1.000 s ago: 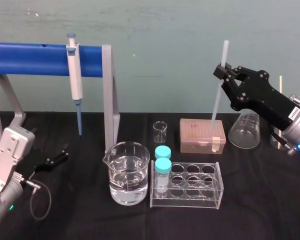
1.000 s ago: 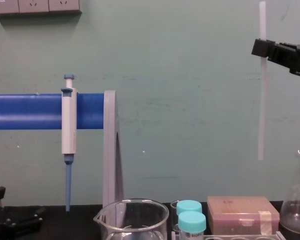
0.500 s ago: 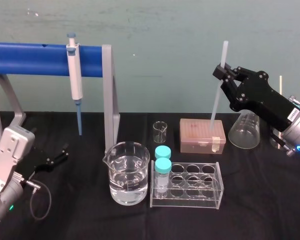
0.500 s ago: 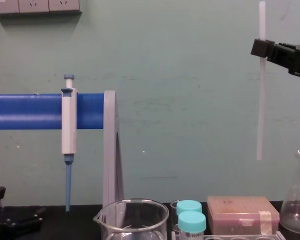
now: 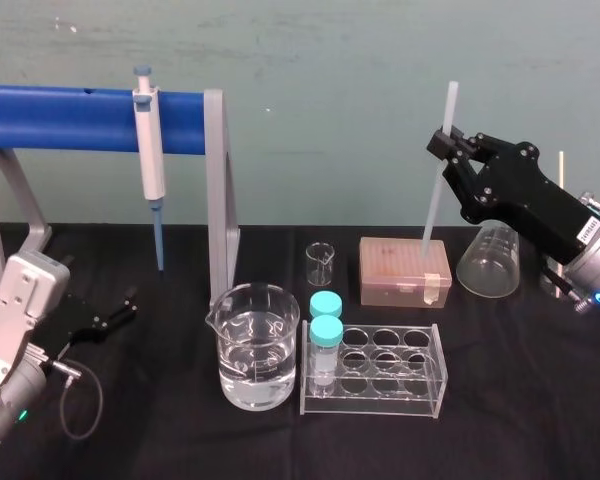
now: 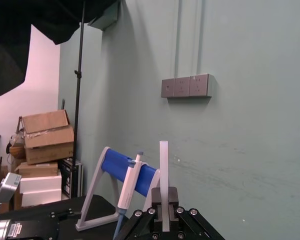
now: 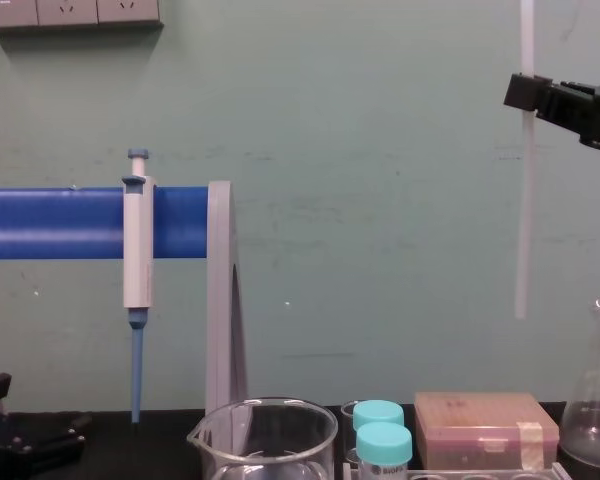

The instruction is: Pick up the stirring rod with one hand, then place it down.

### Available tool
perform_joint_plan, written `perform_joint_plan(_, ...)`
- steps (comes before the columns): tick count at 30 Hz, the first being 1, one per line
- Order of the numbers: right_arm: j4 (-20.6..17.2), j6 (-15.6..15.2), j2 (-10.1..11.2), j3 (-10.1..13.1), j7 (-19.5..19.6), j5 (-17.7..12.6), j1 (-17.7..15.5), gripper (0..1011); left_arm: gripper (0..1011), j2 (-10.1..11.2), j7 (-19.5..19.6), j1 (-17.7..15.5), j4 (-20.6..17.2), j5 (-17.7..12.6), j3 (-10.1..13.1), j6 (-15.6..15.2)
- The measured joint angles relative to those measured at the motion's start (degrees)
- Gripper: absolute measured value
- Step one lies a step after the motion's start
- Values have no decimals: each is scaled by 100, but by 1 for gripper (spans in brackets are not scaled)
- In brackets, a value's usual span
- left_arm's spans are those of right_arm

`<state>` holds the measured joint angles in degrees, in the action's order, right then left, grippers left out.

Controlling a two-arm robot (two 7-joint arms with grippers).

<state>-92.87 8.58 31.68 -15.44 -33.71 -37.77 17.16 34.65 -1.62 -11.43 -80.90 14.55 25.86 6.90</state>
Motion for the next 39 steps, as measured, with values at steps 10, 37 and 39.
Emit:
perform_joint_plan(10,-48,-2,12,28,22,3,-42,70,1000,0,0,0,0,0,0,0)
perform_joint_plan(37,-81,-31,37,65,18,-26,-88,70,1000,0,0,0,0,0,0,0)
perform_joint_plan(39,-87,-36,40,65,18,-31,-97,70,1000,0,0,0,0,0,0,0)
